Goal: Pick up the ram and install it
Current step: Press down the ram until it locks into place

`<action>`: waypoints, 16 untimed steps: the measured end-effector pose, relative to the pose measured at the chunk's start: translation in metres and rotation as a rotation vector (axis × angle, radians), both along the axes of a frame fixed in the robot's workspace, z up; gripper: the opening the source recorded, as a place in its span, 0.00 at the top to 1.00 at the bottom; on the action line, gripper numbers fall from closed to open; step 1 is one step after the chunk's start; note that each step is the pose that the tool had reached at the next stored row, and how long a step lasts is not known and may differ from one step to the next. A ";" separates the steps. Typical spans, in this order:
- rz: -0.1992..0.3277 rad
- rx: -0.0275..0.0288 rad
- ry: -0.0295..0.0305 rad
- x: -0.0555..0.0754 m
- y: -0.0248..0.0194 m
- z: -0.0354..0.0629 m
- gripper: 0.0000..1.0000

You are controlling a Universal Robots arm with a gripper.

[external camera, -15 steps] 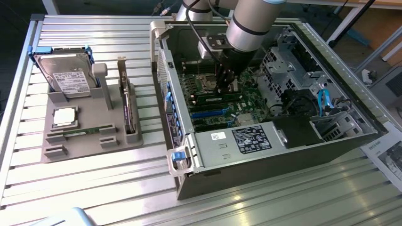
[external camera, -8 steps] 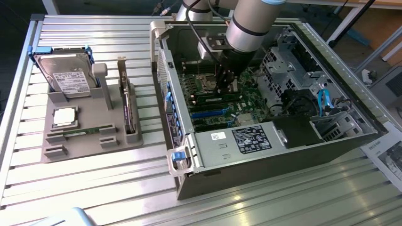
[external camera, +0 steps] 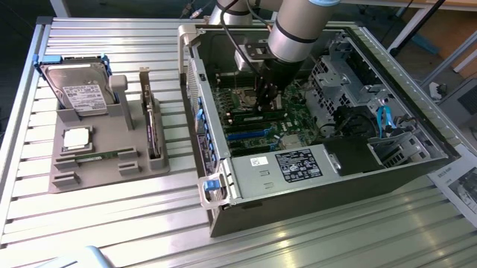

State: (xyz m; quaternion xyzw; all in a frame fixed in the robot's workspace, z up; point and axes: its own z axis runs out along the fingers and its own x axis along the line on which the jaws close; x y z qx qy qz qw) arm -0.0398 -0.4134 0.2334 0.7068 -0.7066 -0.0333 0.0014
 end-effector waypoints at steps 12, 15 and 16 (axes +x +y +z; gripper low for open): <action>0.000 0.0001 -0.0001 0.000 -0.0001 -0.0019 0.90; 0.000 0.0000 0.0000 0.000 -0.0002 -0.0016 0.90; 0.000 -0.0001 0.0000 0.000 -0.0002 -0.0013 0.90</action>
